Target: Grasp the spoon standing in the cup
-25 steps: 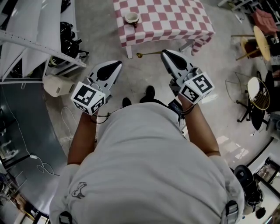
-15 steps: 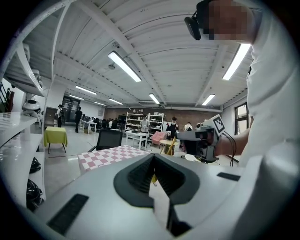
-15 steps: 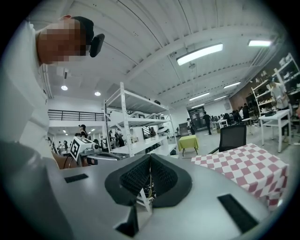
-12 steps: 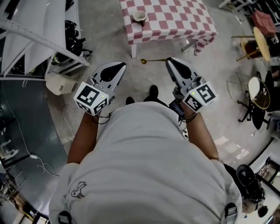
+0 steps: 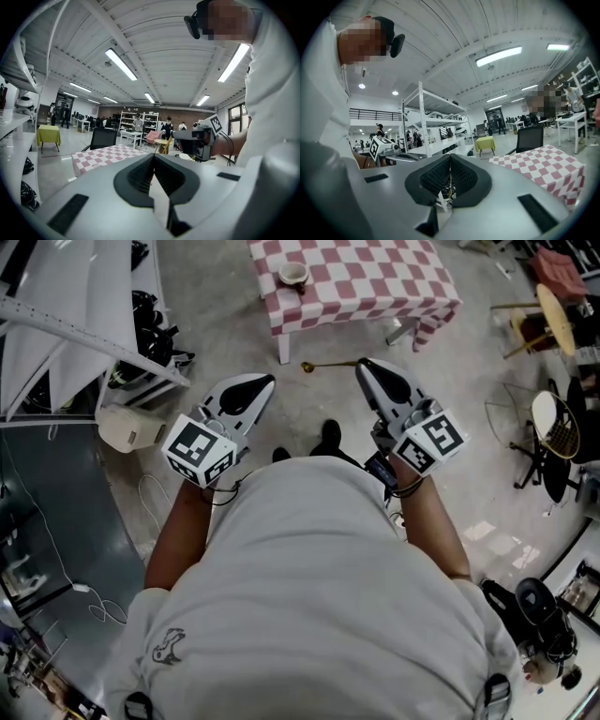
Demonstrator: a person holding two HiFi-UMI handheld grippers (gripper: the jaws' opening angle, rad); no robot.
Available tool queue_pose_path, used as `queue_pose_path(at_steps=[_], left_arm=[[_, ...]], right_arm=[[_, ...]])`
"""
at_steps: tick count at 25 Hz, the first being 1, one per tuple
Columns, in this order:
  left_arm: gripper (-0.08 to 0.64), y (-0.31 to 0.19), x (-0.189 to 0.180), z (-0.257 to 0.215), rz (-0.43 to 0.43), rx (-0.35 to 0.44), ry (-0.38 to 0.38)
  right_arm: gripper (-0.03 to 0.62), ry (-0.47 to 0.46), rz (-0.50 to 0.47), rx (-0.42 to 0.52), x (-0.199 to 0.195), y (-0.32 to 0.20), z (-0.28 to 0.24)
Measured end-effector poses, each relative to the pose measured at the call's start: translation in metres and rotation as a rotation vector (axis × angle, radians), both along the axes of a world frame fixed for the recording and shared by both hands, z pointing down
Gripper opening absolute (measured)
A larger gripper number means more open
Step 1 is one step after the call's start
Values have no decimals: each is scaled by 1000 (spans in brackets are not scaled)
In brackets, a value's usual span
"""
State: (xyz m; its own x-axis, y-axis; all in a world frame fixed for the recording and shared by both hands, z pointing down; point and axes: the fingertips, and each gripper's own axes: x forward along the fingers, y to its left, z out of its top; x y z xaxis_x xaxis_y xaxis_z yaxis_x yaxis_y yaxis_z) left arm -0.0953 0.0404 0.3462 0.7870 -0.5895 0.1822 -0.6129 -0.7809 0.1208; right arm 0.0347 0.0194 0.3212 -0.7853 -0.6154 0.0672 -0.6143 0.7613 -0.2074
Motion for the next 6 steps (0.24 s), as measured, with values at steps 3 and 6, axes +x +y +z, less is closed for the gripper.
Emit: queue_pose_path(at_steps=[3, 6], left_arm=[[12, -1, 1, 0, 17, 3, 3], [12, -3, -1, -2, 27, 5, 7]], right_arm=[[32, -4, 8, -8, -1, -1, 0], [32, -4, 18, -11, -2, -3, -3]])
